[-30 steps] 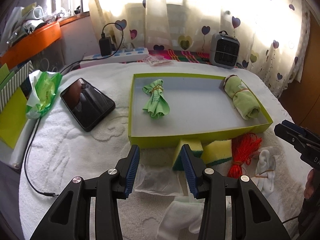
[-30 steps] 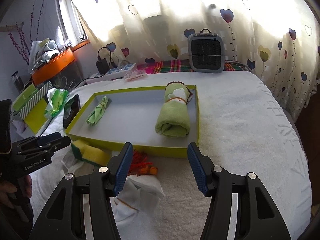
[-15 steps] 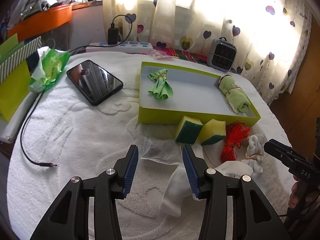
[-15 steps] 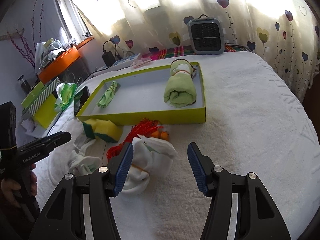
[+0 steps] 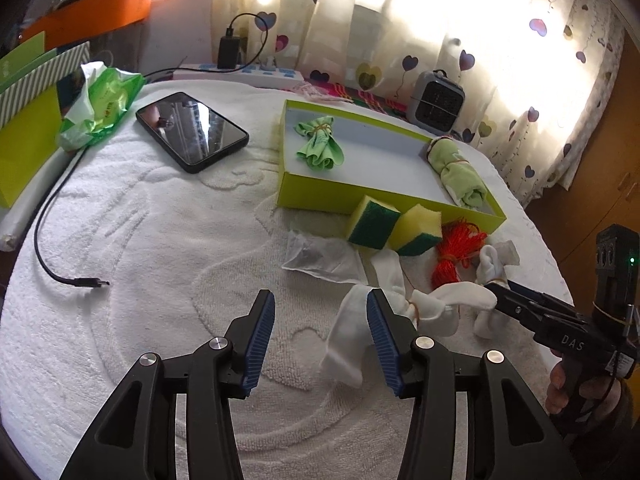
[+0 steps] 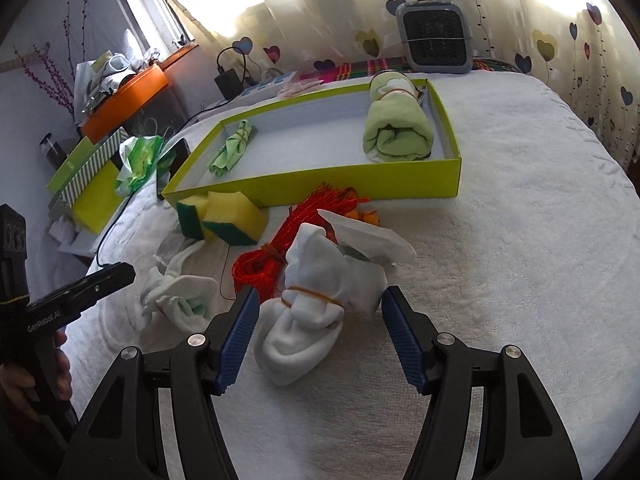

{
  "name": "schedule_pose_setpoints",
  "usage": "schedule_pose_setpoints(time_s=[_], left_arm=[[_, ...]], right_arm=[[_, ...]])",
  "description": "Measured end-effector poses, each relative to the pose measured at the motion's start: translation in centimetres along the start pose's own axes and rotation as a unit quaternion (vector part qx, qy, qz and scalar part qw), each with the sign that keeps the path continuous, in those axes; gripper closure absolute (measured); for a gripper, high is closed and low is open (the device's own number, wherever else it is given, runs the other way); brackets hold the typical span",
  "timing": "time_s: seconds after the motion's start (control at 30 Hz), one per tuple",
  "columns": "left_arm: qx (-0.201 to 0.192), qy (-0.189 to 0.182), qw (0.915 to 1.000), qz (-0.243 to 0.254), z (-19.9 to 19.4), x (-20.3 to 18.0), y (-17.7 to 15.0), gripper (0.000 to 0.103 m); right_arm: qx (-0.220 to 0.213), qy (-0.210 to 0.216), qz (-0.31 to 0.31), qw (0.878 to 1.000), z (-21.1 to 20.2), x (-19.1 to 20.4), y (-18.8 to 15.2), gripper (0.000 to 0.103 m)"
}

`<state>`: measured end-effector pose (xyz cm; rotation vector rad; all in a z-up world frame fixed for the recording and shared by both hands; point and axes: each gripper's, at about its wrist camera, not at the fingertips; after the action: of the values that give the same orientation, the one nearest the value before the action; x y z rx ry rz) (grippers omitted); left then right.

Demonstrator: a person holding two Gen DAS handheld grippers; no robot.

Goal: Organize soft objects
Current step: 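Grasp a white tied bundle with right tool while left tool approaches another, then grasp white bunny-eared bundle with left tool while right tool holds its bundle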

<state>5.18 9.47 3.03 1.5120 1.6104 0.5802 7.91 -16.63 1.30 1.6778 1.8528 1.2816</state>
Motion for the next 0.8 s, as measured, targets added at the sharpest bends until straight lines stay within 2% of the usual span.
schedule_pose_setpoints(time_s=[0.07, 0.27, 0.3, 0.33, 0.8], left_arm=[[0.001, -0.009, 0.9999, 0.007, -0.1, -0.5, -0.1, 0.056], [0.020, -0.025, 0.9995, 0.005, 0.9, -1.3, -0.8, 0.056], [0.023, -0.030, 0.9993, 0.003, 1.1, -1.5, -0.9, 0.056], [0.025, -0.034, 0.9991, 0.002, 1.1, -1.6, -1.0, 0.056], [0.051, -0.093, 0.9940, 0.028, -0.3, -5.5, -3.1, 0.056]], right_arm=[[-0.002, 0.000, 0.000, 1.000, 0.0, 0.0, -0.2, 0.039], [-0.004, 0.008, -0.002, 1.000, -0.4, 0.1, -0.4, 0.057], [-0.004, 0.012, -0.004, 1.000, -0.4, 0.2, -0.4, 0.061], [-0.004, 0.016, -0.005, 1.000, -0.5, 0.3, -0.4, 0.070], [-0.020, 0.005, -0.003, 1.000, -3.1, -1.0, -0.9, 0.071]])
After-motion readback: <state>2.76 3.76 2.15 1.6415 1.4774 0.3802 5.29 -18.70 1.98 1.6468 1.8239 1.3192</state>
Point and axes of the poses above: each gripper's, at about its wrist camera, not at the fingertips, and z roughly the way its jaws point, x to its left, y to its top, and after that the axes turned 15 degrees about -x, right-handed
